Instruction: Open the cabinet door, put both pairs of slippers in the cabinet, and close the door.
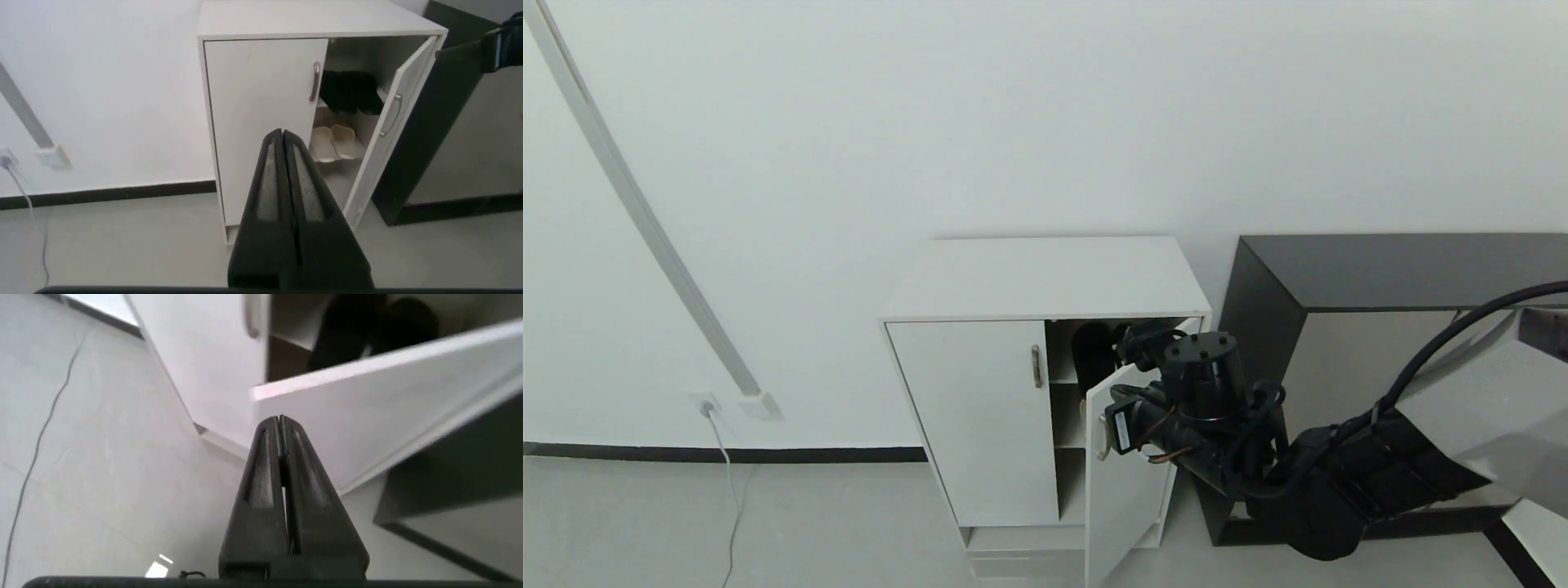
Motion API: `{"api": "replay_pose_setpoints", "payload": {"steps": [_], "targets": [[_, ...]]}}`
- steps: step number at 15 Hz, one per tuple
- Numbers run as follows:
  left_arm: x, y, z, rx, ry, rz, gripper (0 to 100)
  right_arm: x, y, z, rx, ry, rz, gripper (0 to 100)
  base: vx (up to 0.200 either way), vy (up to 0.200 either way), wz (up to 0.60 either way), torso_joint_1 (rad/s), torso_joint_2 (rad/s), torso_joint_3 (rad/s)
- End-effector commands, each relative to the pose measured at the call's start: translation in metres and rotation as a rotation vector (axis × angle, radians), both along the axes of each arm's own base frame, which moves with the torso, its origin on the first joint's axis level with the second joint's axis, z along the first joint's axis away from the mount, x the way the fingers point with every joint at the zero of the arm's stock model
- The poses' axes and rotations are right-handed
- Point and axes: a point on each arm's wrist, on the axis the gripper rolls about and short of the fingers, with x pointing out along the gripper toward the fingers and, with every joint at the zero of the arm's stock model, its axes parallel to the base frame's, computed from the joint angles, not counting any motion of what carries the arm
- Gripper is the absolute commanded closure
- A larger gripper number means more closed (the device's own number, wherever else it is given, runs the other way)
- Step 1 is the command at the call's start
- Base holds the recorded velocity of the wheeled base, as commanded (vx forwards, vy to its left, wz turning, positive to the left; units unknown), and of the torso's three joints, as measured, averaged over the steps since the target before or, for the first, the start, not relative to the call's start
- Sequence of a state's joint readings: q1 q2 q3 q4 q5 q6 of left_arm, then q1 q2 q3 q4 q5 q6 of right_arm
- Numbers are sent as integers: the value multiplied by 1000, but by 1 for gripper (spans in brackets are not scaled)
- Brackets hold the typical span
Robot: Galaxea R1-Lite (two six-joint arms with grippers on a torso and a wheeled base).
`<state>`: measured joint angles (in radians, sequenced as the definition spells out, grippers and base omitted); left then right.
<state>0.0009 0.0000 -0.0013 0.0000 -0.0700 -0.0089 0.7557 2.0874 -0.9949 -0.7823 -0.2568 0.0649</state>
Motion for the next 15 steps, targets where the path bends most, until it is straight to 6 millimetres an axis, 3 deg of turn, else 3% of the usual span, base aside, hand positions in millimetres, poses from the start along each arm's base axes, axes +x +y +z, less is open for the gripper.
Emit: {"api": "replay_pose_setpoints", "payload": {"steps": [1, 5, 12, 15], "targets": [[0, 0, 0, 0, 0, 0, 100, -3, -2, -7, -15, 10, 1, 100, 0, 0, 0, 0, 0, 0], [0, 0, 0, 1, 1, 0, 100, -16, -16, -26, -32, 35, 22, 100, 0, 0, 0, 0, 0, 0], [0, 0, 0, 1, 1, 0, 100, -35, -32, -64, -66, 71, 88, 100, 200, 0, 0, 4, 1, 3], [0, 0, 0, -2, 1, 2, 100, -35, -33, -71, -64, 71, 88, 100, 0, 0, 0, 0, 0, 0]]}}
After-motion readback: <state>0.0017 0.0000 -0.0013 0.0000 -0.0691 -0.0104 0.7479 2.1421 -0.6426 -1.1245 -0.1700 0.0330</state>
